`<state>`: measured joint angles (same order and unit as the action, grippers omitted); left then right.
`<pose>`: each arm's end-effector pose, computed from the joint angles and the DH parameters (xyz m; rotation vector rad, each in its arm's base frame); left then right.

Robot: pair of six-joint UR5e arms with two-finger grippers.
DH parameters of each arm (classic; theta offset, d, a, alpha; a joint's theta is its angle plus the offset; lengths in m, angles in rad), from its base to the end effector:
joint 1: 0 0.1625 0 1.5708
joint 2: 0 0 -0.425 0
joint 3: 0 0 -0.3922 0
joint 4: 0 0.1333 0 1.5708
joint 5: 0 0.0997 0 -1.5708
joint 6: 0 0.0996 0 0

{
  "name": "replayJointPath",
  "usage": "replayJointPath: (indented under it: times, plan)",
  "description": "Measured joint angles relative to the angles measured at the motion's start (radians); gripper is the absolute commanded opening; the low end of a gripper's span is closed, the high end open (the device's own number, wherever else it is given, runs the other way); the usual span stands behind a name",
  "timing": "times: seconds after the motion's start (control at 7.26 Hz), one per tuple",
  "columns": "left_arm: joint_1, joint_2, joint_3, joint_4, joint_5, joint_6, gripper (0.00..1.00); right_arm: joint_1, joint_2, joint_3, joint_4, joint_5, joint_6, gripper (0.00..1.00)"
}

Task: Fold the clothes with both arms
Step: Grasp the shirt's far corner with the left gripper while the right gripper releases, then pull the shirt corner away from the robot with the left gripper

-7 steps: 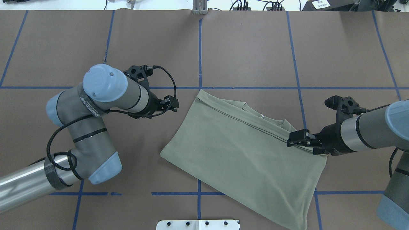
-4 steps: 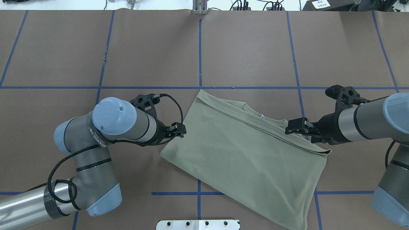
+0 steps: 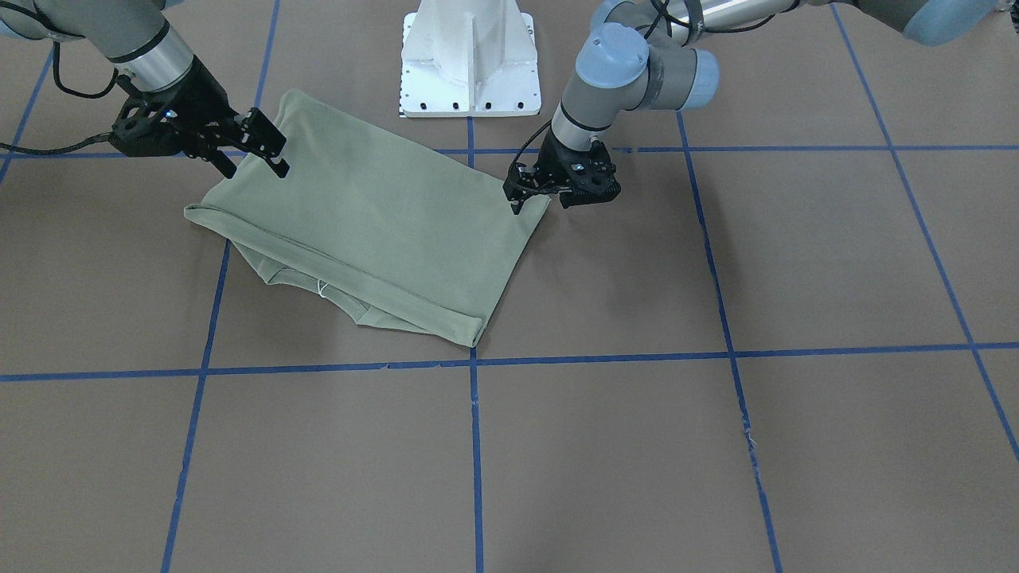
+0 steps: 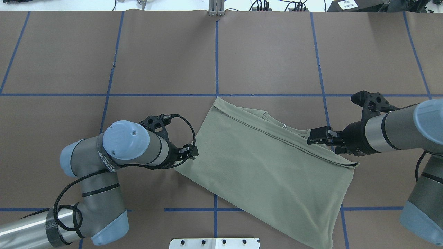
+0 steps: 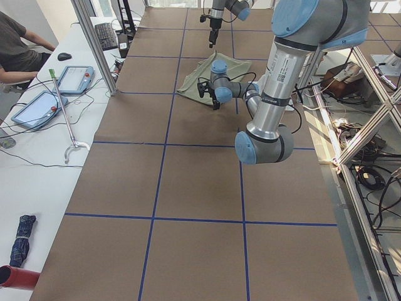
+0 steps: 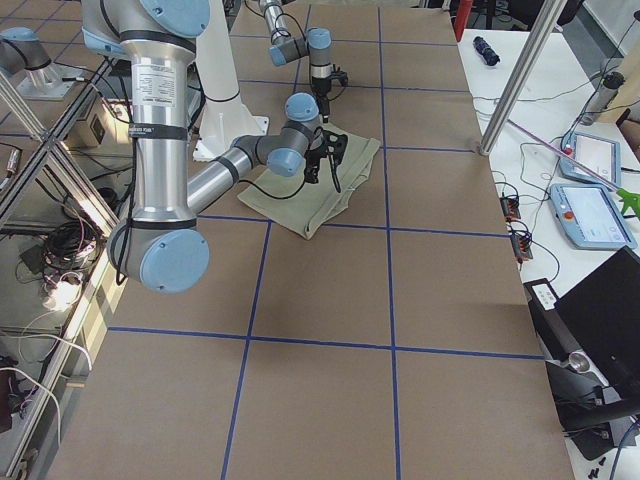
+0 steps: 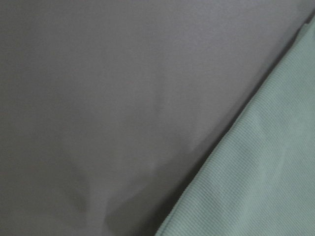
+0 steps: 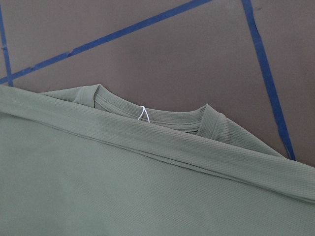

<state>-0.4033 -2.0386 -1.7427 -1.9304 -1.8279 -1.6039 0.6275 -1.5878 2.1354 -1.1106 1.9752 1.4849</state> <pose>0.5474 -0.3510 0.2760 -0.0485 1.0226 -0.2693 -0.3157 -0.3452 0.3478 0.0008 -1.0620 0.2863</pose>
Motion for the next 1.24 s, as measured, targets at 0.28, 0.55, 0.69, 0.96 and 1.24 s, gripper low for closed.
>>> replayJointPath:
  times: [0.28, 0.55, 0.69, 0.96, 1.24]
  plan:
    - [0.002, 0.001, 0.001, 0.000, 0.001, -0.002, 0.15, 0.001, 0.000, 0.000, 0.000, 0.000, 0.000, 1.00]
    - [0.006, 0.001, 0.002, -0.001, 0.000, -0.001, 0.00, 0.001, 0.000, 0.000, 0.000, -0.001, 0.000, 1.00]
    - [0.009, 0.002, 0.000, 0.000, -0.001, 0.000, 0.00, 0.002, 0.000, 0.002, 0.000, -0.001, 0.000, 1.00]
    - [0.005, 0.005, -0.010, 0.008, -0.003, 0.001, 0.00, 0.003, 0.000, 0.004, 0.000, -0.001, 0.000, 1.00]
    - [-0.059, 0.005, -0.004, 0.053, 0.001, 0.009, 0.00, 0.003, 0.000, 0.005, 0.000, -0.001, 0.000, 1.00]
